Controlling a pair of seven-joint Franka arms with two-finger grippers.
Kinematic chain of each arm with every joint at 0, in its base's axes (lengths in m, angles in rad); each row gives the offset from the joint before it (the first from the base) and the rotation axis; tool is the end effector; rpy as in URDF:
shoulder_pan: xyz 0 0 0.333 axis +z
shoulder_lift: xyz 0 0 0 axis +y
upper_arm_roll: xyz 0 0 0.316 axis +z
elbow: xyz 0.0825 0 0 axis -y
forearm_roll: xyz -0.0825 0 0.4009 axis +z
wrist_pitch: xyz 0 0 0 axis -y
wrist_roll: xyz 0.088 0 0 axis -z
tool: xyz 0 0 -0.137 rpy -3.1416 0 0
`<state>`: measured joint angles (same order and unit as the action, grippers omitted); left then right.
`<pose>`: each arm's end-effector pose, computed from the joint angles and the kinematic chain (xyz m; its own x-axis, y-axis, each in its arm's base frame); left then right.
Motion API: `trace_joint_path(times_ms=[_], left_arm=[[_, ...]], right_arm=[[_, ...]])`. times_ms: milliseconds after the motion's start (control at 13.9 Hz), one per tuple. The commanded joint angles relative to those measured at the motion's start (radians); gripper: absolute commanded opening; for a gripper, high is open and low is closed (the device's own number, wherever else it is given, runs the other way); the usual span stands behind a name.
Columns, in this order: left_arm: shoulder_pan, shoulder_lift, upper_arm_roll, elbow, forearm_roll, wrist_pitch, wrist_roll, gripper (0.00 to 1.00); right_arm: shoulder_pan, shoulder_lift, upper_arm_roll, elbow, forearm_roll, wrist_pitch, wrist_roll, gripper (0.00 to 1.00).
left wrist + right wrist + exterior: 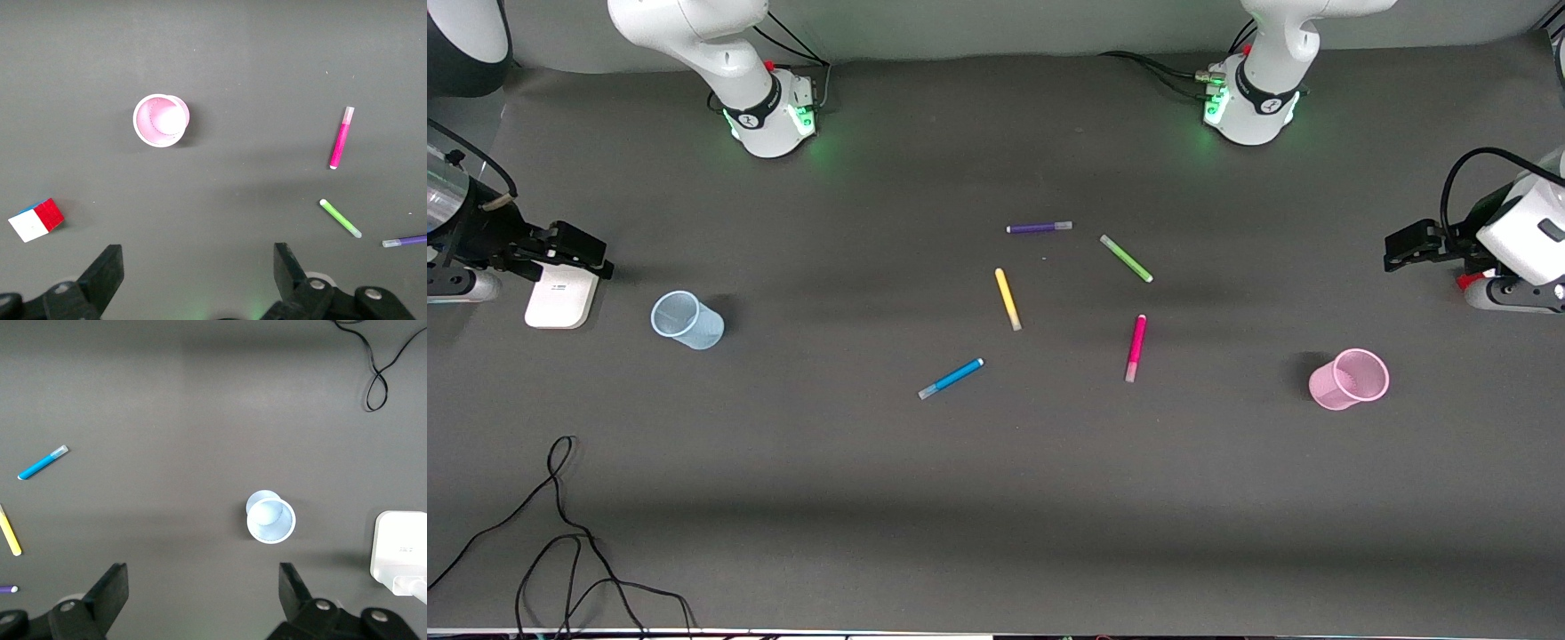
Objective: Place pink and blue markers in matching cups
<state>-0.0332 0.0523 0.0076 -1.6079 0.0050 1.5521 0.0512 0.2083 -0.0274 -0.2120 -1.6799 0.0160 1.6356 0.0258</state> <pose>0.5781 -0.0142 0.5449 0.9912 -0.0764 -0.1080 -0.0769 -0.9970 0.0002 0.5659 -0.0013 0.5619 0.9994 -0.0303 -0.0181 -0.0307 -0.9993 -0.0212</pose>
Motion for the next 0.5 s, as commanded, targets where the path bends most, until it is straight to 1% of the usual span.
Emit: trace_joint_path(times_ms=[0,432], left_arm=[[-0.007,0.001,0.008,0.020,-0.003,-0.023,0.010,1.00],[-0.013,-0.002,0.006,0.020,-0.002,-0.024,-0.007,1.00]], right_arm=[[-0.001,0.007,-0.009,0.029,0.018,-0.032,0.009,1.00],[0.000,0.010,-0.003,0.029,0.018,-0.042,0.022,1.00]])
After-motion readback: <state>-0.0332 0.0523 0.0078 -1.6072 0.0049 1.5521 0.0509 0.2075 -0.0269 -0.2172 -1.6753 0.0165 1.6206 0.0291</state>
